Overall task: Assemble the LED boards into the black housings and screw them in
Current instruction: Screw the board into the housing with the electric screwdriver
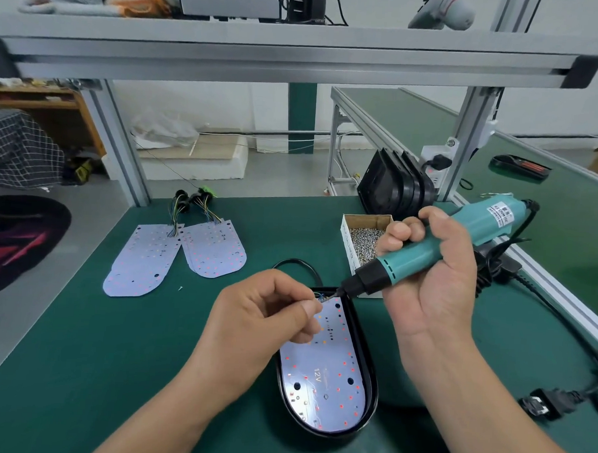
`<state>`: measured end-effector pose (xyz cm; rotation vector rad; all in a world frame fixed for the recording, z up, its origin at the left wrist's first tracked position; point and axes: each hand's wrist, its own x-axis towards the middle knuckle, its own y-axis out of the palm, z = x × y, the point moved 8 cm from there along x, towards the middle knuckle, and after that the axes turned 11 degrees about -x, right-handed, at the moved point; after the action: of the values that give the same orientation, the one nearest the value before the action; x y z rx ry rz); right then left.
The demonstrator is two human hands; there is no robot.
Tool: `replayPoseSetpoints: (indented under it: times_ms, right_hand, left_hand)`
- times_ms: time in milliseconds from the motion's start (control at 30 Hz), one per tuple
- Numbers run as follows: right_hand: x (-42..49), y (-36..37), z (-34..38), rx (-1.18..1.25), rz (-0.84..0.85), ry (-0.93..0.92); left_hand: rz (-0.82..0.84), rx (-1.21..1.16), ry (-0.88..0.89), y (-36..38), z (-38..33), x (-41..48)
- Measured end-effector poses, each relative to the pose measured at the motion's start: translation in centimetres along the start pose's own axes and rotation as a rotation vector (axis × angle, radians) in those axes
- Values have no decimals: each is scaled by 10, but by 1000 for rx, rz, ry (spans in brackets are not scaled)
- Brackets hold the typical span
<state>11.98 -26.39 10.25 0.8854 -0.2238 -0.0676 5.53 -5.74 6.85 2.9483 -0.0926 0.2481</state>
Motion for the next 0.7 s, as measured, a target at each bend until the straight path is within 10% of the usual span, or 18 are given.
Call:
replayPoseSetpoints:
  times_ms: [700]
  right_hand:
    - [-3,5,-2,-1,11,-17]
  left_hand:
    - [-67,-133,-92,7,6,-2]
